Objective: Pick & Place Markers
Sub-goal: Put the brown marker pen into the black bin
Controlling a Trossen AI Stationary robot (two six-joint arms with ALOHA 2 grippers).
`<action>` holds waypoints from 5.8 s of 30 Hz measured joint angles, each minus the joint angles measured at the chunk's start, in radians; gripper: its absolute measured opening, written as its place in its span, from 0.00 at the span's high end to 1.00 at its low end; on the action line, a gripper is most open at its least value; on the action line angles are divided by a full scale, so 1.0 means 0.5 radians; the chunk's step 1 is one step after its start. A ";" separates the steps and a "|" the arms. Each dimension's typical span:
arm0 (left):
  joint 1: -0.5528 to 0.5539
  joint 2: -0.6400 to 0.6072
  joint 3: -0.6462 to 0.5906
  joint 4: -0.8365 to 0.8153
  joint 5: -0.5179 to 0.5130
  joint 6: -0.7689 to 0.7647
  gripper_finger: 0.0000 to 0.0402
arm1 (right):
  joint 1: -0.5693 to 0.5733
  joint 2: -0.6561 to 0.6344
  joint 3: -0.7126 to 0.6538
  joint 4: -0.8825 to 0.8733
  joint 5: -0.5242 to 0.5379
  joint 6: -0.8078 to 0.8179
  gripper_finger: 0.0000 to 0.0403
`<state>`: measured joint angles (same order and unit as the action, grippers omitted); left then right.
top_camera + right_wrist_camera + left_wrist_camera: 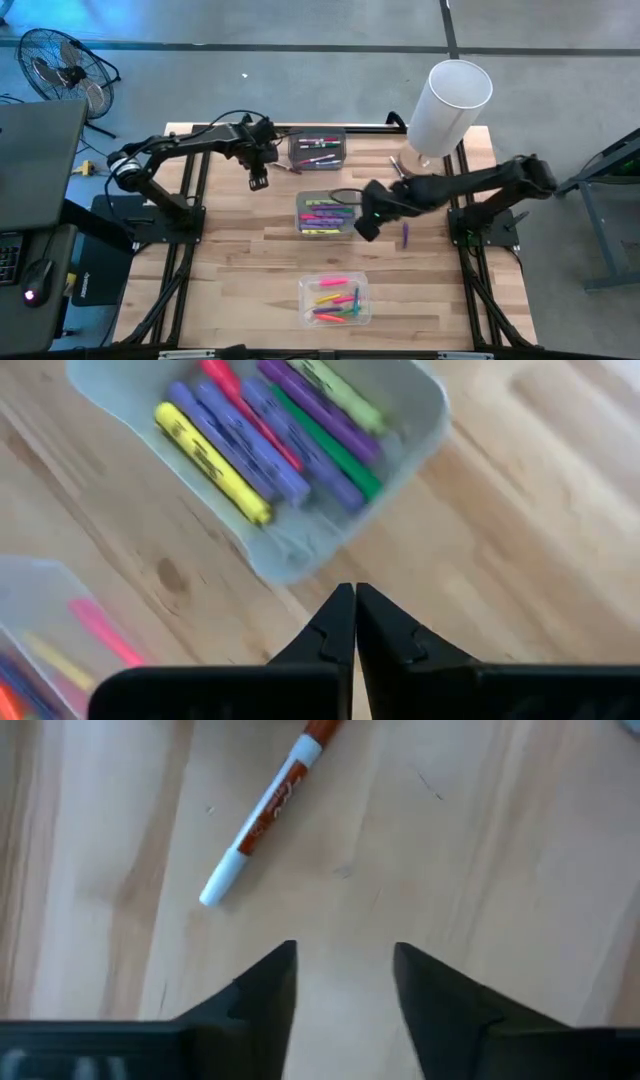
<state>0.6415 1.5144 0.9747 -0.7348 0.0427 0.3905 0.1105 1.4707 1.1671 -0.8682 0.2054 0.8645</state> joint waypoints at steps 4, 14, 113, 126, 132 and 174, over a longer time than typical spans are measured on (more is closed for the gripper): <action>0.000 0.088 0.001 0.040 -0.001 0.096 0.47 | 0.085 -0.204 -0.292 0.127 0.064 0.258 1.00; 0.001 0.258 0.001 0.282 -0.149 0.326 0.32 | 0.071 -0.464 -0.729 0.365 0.056 0.419 1.00; 0.916 0.275 0.066 -0.011 -0.355 -1.615 0.63 | -0.233 -0.528 -0.828 0.827 -0.132 -0.025 1.00; 0.762 0.202 0.065 -0.306 -0.325 -1.523 0.66 | -0.233 -0.528 -0.828 0.849 -0.159 -0.039 1.00; 0.566 0.118 0.071 -0.341 -0.720 -1.560 0.75 | -0.233 -0.528 -0.828 0.851 -0.167 -0.016 1.00; 0.811 0.699 0.358 -0.488 -1.103 -0.887 1.00 | -0.233 -0.527 -0.828 1.013 -0.111 0.013 1.00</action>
<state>1.0470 1.8637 1.1538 -0.9790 -0.5088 -0.0532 -0.0063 1.2072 0.7532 -0.3618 0.1498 0.8711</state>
